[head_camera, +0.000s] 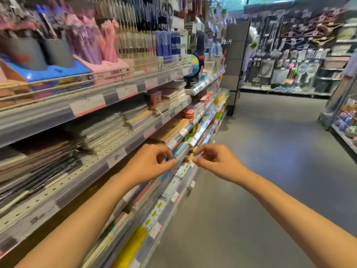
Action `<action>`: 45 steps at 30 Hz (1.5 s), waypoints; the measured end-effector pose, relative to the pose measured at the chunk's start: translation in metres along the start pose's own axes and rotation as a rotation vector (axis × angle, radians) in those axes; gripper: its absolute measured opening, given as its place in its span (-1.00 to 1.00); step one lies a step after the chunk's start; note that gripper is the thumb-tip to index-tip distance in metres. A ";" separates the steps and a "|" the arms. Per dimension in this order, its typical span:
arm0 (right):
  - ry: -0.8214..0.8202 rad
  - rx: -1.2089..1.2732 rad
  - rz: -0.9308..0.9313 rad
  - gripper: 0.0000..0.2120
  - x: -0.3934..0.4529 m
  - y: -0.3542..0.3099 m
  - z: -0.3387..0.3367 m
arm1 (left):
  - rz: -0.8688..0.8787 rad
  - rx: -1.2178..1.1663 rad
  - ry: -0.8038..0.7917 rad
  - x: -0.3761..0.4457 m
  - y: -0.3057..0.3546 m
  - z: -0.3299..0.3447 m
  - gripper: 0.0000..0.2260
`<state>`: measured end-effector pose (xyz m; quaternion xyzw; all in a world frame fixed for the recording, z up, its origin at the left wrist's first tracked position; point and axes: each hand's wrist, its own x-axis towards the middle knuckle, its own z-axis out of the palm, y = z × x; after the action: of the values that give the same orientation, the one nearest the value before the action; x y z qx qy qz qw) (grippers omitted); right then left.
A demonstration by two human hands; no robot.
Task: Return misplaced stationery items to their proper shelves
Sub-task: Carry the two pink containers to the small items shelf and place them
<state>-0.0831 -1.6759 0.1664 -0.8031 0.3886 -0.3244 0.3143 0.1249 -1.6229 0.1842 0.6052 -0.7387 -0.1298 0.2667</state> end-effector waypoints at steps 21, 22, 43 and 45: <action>-0.069 0.083 -0.220 -0.78 0.367 0.138 -0.022 | -0.265 0.269 0.538 0.302 -0.125 0.017 -0.69; -0.077 0.070 -0.244 -0.74 0.380 0.140 -0.019 | -0.284 0.284 0.557 0.309 -0.128 0.014 -0.67; -0.460 0.021 -0.625 -0.49 0.539 0.156 0.036 | -0.888 0.296 0.621 0.389 -0.148 0.021 -0.67; -0.471 0.061 -0.628 -0.52 0.541 0.157 0.038 | -0.878 0.281 0.655 0.389 -0.147 0.021 -0.66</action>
<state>0.1436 -2.1929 0.1747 -0.9257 0.0315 -0.2230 0.3039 0.1856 -2.0352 0.1832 0.8940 -0.3066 0.0659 0.3199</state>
